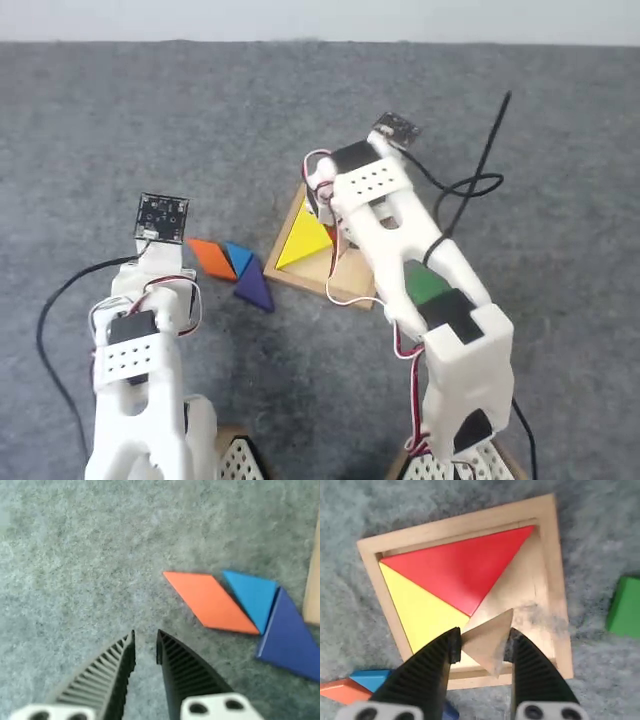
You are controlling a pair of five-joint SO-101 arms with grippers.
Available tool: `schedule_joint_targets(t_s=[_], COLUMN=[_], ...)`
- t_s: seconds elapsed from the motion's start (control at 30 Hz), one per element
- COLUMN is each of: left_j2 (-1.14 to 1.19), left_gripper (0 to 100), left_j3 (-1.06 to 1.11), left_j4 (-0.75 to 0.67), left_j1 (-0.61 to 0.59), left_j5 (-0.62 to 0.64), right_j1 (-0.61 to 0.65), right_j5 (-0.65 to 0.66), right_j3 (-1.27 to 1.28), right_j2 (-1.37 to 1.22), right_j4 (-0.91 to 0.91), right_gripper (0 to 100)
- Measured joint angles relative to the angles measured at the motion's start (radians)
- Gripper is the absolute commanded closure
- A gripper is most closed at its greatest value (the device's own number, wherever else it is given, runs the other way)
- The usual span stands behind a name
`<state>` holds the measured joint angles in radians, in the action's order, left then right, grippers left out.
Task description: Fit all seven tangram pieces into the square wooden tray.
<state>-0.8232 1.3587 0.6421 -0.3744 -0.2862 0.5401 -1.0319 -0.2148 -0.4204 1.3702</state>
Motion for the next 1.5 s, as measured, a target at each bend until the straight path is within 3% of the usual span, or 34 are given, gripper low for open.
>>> schedule_joint_targets(t_s=[0.23,0.5,0.73,0.93,1.07,1.27,1.5], left_j2=[0.0,0.0,0.0,0.0,0.0,0.0,0.0], left_gripper=[92,92,92,92,92,92,92], left_j3=[0.0,0.0,0.0,0.0,0.0,0.0,0.0], left_j4=[0.0,0.0,0.0,0.0,0.0,0.0,0.0], left_j1=[-0.002,-0.003,-0.003,-0.003,-0.003,-0.003,-0.003], left_j5=[0.0,0.0,0.0,0.0,0.0,0.0,0.0], right_j1=[0.044,0.049,0.052,0.021,-0.097,-0.354,-0.7], right_j5=[-0.002,-0.002,0.002,0.107,0.201,0.33,0.74], right_j3=[0.0,0.0,0.0,0.0,0.0,0.0,-0.092], right_j2=[-0.092,-0.126,-0.107,-0.008,0.003,0.0,0.0], right_j4=[-0.014,-0.049,-0.048,0.026,0.044,0.1,0.094], right_gripper=[89.4,70.9,70.7,70.7,71.2,81.6,82.2])
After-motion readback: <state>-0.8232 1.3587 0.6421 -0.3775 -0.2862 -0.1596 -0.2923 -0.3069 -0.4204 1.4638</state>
